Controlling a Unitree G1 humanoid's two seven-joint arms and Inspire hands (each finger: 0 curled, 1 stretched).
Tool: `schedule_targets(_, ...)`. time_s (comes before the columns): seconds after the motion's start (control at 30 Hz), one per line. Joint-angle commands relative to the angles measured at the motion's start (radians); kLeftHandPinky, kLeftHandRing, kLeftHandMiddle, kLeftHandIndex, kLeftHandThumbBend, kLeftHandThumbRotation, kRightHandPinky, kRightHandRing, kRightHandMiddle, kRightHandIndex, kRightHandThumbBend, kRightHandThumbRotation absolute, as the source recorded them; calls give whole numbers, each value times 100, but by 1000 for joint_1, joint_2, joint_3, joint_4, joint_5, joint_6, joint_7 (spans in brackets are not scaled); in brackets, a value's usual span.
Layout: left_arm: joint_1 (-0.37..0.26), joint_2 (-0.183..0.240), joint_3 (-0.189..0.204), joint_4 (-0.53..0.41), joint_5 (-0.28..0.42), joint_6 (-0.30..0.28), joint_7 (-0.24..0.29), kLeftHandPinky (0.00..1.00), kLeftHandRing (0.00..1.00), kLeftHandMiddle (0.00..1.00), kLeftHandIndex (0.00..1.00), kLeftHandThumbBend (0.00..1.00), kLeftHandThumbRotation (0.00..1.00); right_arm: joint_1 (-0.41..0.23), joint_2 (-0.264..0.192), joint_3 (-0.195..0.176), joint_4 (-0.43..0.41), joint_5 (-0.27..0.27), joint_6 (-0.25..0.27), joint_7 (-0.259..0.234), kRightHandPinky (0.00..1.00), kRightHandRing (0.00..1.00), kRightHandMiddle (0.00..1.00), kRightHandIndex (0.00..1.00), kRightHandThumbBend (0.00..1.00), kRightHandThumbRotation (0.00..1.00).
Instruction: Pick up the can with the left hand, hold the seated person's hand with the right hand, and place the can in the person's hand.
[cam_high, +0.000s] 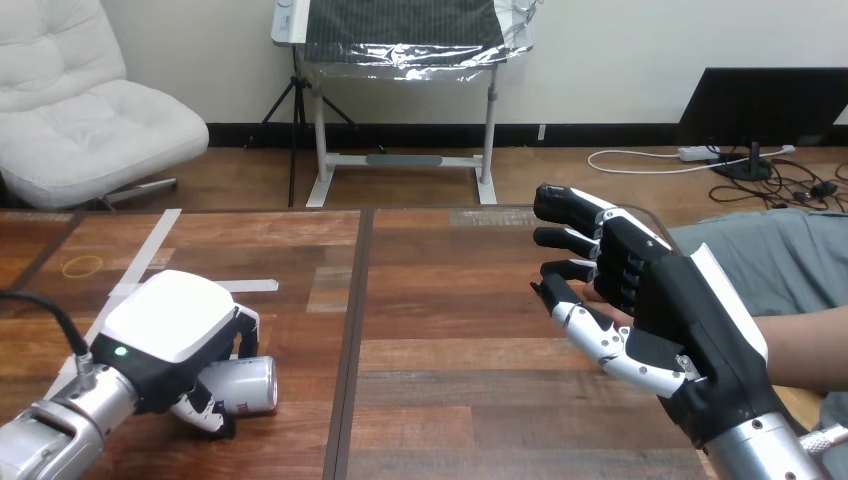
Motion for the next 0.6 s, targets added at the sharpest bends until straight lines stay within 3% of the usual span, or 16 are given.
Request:
schedule_targets(0.0, 1, -28, 1, 28, -42, -44, 7, 28, 35, 44, 49, 62, 0, -55, 0, -8, -34, 9, -22, 1, 74, 83, 86, 84, 33, 0)
schedule_targets(0.17, 14, -35, 32, 17, -99, -99, 41, 31, 38, 46, 50, 65, 0, -54, 0, -7, -37, 4, -14, -3, 75, 83, 86, 84, 33, 0)
schedule_targets(0.43, 45, -50, 81, -45, -180, -119, 44, 34, 40, 48, 52, 69, 0, -54, 2, -7, -40, -1, -8, -7, 75, 83, 87, 84, 33, 0)
schedule_targets(0.57, 65, -56, 109, -94, -228, -123, 19, 35, 41, 49, 53, 69, 0, -55, 2, -8, -38, 4, -10, -5, 75, 84, 87, 85, 33, 0)
